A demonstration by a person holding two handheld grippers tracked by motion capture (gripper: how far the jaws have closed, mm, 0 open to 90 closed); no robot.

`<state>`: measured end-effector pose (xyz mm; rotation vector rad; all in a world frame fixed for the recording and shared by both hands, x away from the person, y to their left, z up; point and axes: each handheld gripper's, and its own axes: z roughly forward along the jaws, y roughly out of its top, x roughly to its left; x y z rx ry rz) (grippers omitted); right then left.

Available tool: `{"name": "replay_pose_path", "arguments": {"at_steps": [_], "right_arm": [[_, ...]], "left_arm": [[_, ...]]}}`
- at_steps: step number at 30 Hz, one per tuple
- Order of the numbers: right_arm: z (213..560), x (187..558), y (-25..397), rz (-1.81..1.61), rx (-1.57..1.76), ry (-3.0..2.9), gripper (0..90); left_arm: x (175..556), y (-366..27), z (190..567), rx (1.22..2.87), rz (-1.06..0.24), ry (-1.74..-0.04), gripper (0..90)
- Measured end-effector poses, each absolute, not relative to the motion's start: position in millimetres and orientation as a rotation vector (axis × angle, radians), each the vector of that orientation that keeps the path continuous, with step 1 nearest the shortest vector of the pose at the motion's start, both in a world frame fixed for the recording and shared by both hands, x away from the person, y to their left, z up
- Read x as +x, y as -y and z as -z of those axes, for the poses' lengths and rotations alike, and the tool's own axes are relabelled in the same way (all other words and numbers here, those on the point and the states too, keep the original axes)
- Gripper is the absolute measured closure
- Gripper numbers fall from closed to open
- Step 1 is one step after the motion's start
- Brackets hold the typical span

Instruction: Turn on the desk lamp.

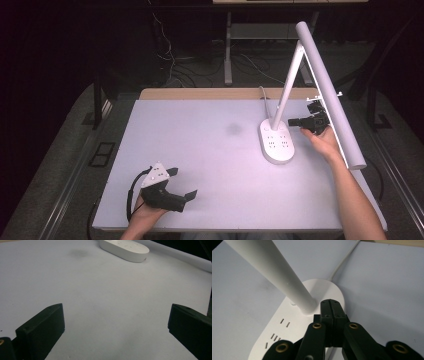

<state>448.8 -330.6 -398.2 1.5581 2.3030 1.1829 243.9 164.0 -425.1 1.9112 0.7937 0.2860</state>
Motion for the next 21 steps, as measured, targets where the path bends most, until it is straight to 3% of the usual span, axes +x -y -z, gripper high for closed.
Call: {"name": "replay_pose_path", "arguments": {"at_steps": [21], "right_arm": [[352.3, 405.7, 340.3, -1.202, 1.504, -2.25, 89.7]], "left_arm": [[243.9, -164.4, 423.2, 1.9, -0.278, -0.772, 0.0]]}}
